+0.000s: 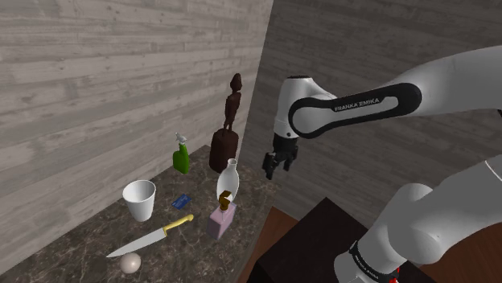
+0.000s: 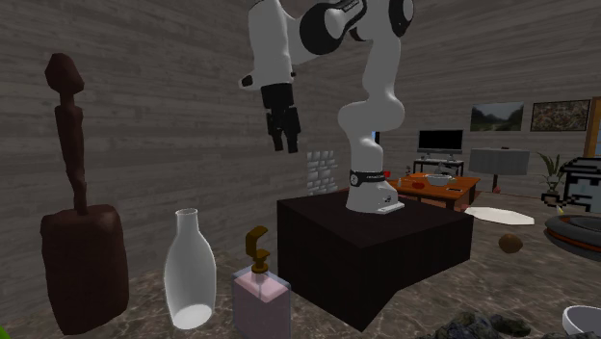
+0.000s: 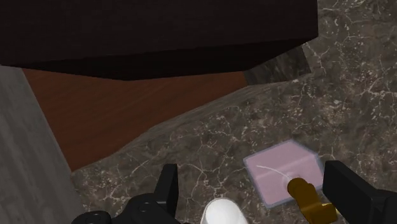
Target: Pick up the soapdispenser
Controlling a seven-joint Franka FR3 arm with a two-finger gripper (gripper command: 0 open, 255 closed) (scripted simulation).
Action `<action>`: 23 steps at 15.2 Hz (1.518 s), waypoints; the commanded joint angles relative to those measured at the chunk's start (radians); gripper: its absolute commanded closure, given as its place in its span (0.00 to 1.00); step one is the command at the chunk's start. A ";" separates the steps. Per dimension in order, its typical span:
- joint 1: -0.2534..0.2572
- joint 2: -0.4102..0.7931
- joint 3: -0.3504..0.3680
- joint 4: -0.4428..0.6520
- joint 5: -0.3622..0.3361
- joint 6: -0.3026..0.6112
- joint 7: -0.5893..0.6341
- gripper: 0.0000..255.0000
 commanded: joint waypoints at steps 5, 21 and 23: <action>0.024 0.218 0.041 0.079 0.021 0.170 0.057 0.00; 0.085 0.691 0.070 0.351 -0.019 0.424 0.174 0.00; 0.087 0.714 0.068 0.351 -0.022 0.446 0.174 0.00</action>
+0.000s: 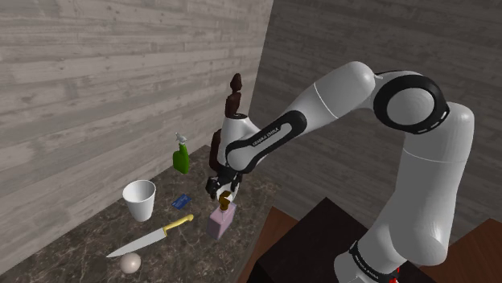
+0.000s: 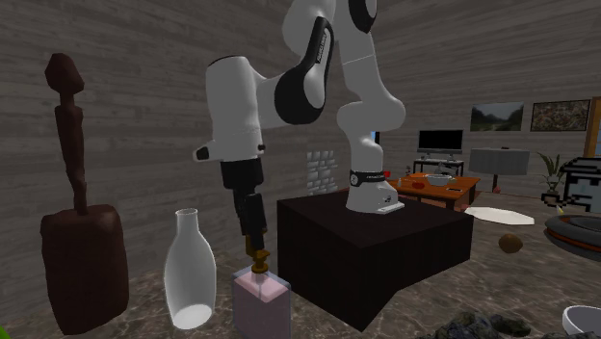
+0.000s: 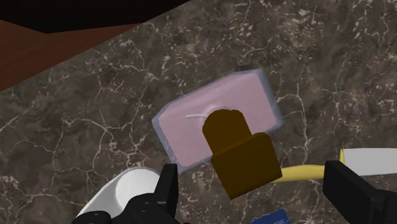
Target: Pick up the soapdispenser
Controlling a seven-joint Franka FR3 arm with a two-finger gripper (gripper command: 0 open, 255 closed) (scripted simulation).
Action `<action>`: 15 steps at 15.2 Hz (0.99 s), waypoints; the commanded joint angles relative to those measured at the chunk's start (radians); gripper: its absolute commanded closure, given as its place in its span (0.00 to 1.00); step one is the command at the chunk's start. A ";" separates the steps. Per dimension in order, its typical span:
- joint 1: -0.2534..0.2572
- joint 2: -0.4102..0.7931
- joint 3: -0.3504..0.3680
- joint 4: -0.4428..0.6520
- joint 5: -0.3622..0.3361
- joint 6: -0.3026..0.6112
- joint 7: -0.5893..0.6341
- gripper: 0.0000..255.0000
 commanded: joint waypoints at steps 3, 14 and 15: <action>0.002 0.027 -0.002 -0.003 -0.003 0.031 0.000 0.00; 0.001 0.016 -0.001 -0.004 -0.002 0.020 0.000 1.00; 0.000 0.004 0.000 -0.004 0.000 0.009 0.000 1.00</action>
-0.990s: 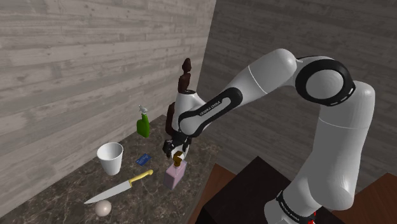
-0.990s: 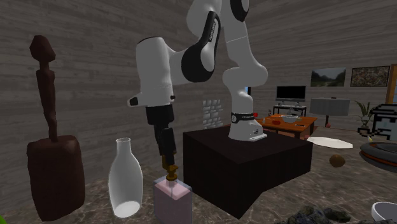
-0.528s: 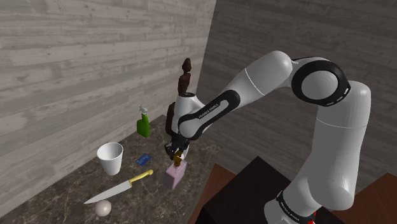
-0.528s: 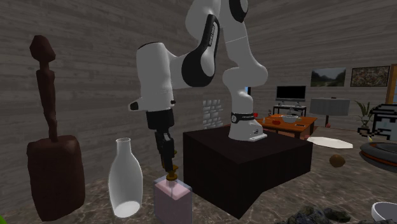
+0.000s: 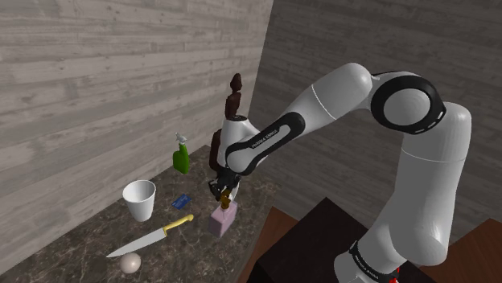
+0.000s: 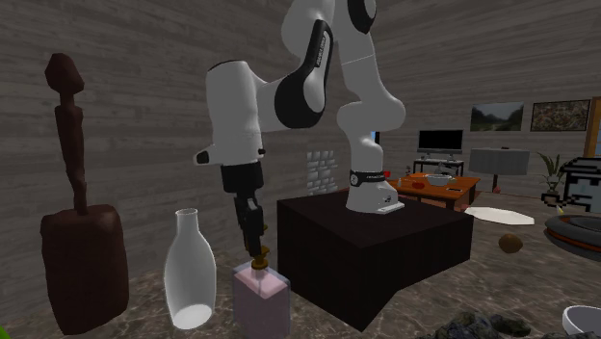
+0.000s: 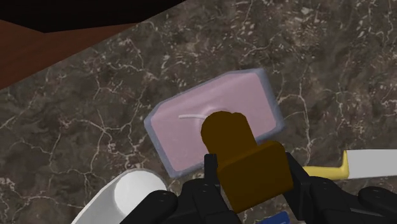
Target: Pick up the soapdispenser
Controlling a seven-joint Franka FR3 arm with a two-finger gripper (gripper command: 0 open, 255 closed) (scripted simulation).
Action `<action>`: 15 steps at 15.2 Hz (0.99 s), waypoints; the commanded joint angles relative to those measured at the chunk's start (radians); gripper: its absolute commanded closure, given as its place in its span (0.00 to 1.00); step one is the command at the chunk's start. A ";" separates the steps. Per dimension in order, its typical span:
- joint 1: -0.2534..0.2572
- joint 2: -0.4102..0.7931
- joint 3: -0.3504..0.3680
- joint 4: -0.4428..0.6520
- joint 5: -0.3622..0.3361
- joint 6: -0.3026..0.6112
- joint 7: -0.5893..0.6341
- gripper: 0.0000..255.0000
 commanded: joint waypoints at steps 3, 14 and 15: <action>-0.003 -0.044 0.004 -0.003 0.006 -0.041 0.001 1.00; -0.010 -0.149 0.011 0.011 0.020 -0.159 0.000 1.00; -0.010 -0.149 0.011 0.012 0.020 -0.159 0.000 1.00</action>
